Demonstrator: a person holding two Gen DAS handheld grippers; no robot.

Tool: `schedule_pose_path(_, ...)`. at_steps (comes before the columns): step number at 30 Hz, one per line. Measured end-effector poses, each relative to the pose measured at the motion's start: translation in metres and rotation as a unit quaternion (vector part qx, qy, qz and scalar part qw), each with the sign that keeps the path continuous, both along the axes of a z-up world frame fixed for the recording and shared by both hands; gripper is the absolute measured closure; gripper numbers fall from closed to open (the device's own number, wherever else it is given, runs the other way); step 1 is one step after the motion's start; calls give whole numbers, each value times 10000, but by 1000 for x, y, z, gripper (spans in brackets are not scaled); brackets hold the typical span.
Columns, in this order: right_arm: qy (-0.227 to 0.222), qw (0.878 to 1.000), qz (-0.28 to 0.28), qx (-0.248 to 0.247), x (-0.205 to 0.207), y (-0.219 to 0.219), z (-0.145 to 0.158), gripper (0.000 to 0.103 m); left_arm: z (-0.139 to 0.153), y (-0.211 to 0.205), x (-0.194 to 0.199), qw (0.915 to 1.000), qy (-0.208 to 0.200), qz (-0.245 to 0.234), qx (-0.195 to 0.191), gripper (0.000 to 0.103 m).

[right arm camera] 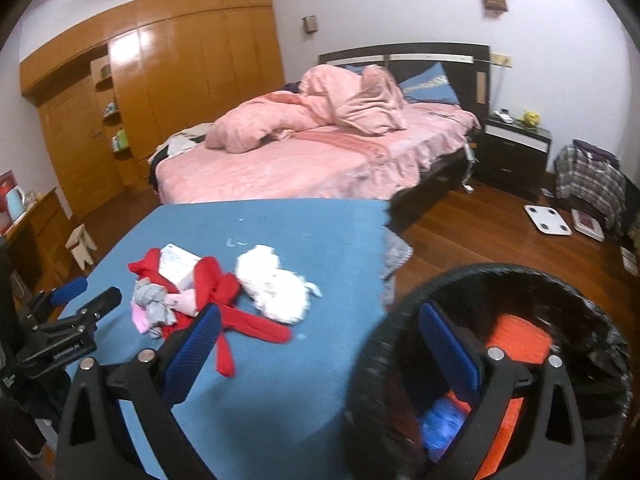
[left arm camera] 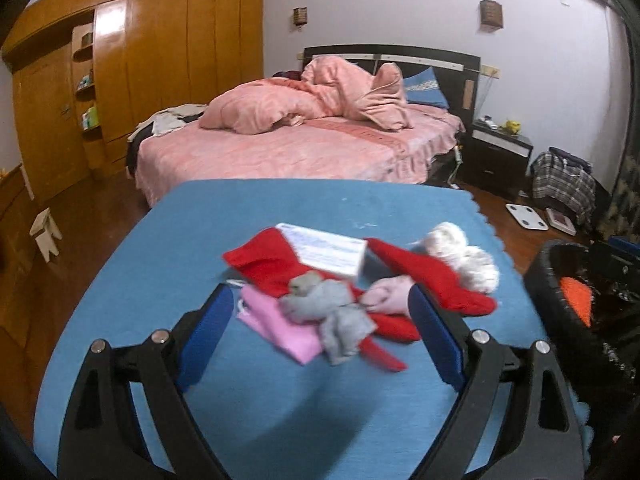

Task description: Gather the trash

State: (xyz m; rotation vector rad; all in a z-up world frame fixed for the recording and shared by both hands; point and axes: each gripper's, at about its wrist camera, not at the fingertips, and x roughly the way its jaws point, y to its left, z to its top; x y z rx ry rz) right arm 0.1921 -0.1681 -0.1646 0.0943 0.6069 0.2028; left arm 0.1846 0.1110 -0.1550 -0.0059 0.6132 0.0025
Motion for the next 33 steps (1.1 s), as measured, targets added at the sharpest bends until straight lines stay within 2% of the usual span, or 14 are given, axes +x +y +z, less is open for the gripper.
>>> schedule_pose_path(7,212,9990,383,-37,27,41,-19,29,-17,16,9,9997,203,127,-48,30)
schedule_pose_path(9,305,9984,462,-90,33,47,-25,40,-21,17,12,9996,261,116,-88,33)
schedule_pose_path(11,348,9982,466,-118,36,51,-30,42,-25,15,15,9995,301,74,-117,35)
schedule_pose_path(20,447,9981,375,-186,43,48,-43,43,-43,0,39,9989,459,-15,-113,41)
schedule_pose_path(22,458,9980,382,-204,46,48,-44,43,-47,0,46,9982,572,-31,-147,52)
schedule_pose_path(24,476,9979,389,-211,47,49,-46,43,-50,-1,50,9978,638,-21,-164,57)
schedule_pose_path(28,493,9975,446,-247,48,53,-49,43,-48,1,47,9983,544,2,-198,63)
schedule_pose_path(33,471,9971,543,-232,47,59,-49,43,-35,7,28,9993,304,47,-219,64)
